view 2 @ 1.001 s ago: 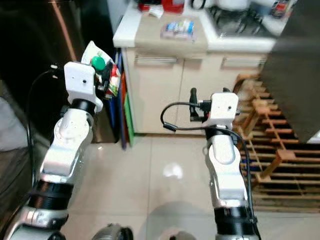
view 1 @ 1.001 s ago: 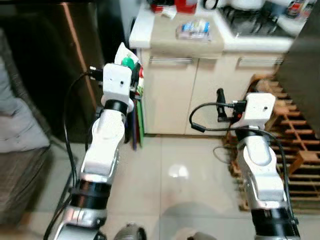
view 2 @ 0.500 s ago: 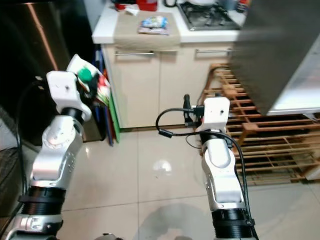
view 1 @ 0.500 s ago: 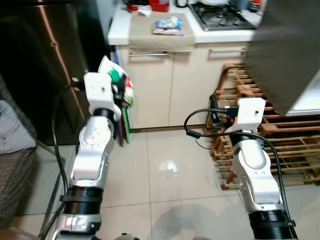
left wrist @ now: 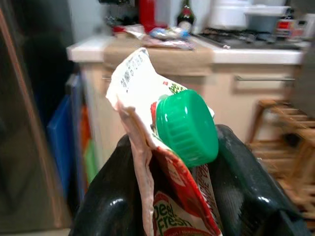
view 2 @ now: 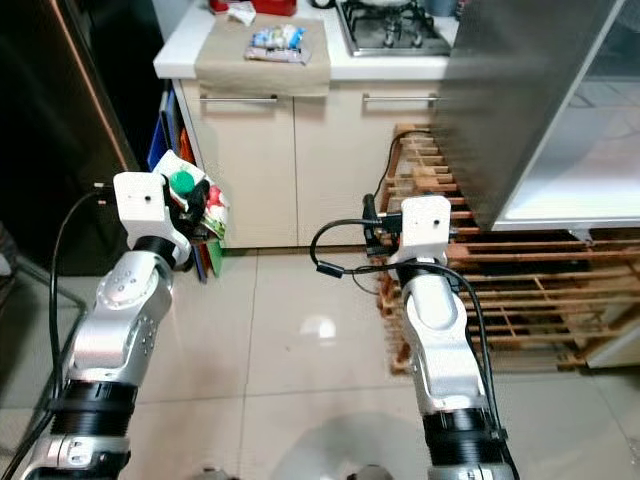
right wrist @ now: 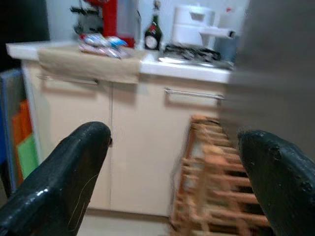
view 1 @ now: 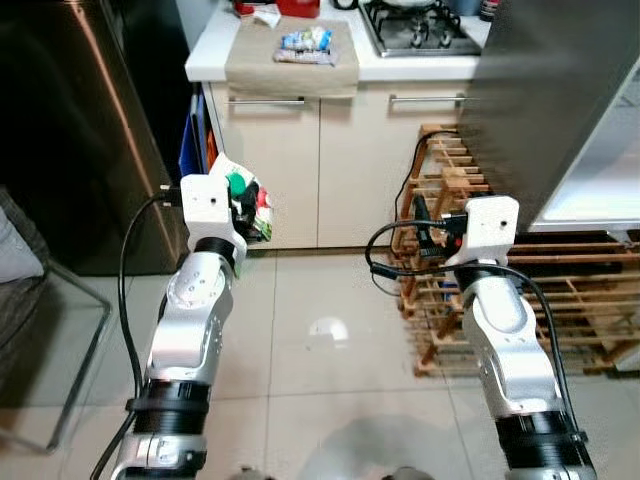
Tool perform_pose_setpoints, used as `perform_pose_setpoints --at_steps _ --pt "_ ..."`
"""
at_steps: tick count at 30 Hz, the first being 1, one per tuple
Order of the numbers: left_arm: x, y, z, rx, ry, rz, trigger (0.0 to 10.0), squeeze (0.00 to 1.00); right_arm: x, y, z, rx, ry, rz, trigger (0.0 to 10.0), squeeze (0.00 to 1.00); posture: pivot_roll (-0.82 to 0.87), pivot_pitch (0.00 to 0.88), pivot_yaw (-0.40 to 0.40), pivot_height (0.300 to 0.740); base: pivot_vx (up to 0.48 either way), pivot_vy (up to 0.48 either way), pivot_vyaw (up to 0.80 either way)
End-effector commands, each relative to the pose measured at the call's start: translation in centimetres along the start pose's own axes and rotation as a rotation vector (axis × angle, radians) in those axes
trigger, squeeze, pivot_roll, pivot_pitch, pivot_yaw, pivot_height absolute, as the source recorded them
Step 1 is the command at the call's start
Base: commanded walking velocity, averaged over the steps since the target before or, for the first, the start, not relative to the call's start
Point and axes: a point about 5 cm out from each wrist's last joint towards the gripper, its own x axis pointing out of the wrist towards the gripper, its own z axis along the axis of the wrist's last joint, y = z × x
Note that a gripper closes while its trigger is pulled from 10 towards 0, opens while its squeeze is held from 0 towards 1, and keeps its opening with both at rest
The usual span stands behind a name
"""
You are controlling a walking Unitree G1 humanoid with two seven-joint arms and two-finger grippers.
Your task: Restocking fridge
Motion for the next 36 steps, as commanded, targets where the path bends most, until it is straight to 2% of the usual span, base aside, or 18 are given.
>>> perform_pose_setpoints --at_steps 1,7,14,19,23,28,36 --pt "0.2 -0.4 0.8 0.014 -0.034 -0.025 10.0 0.0 0.0 -0.1 0.0 0.017 0.003 -0.004 10.0 0.0 -0.09 0.0 0.02 0.74 0.0 -0.48 0.0" --pt "0.2 -0.7 1.1 0.029 -0.05 -0.057 10.0 0.0 -0.1 0.3 -0.3 0.025 0.009 0.0 10.0 0.0 -0.09 0.0 0.032 0.74 0.0 -0.477 0.0" --pt "1.3 -0.4 1.1 0.038 -0.044 -0.06 10.0 0.0 -0.4 -0.1 -0.3 0.007 0.007 -0.009 10.0 0.0 -0.11 0.002 0.041 0.74 0.0 -0.469 0.0" --pt "1.7 -0.2 1.1 0.042 -0.041 -0.056 10.0 0.0 -0.7 -0.3 -0.9 0.067 0.018 -0.038 10.0 0.0 -0.11 0.0 0.051 0.74 0.0 -0.465 0.0" --pt "2.1 -0.3 1.5 0.053 -0.056 -0.071 10.0 0.0 -0.5 0.5 -0.8 0.052 0.015 -0.023 10.0 0.0 -0.11 0.0 0.064 0.74 0.0 -0.462 0.16" --pt "2.4 -0.7 1.5 0.054 -0.058 -0.091 10.0 0.0 -0.4 0.2 -0.8 0.05 0.015 -0.038 10.0 0.0 -0.11 0.0 0.062 0.74 0.0 -0.461 0.6" --pt "2.7 -1.1 1.7 0.037 -0.073 -0.123 10.0 0.0 -0.4 0.2 -0.7 0.044 0.008 -0.028 10.0 0.0 -0.11 0.0 0.051 0.74 0.0 -0.454 0.0"
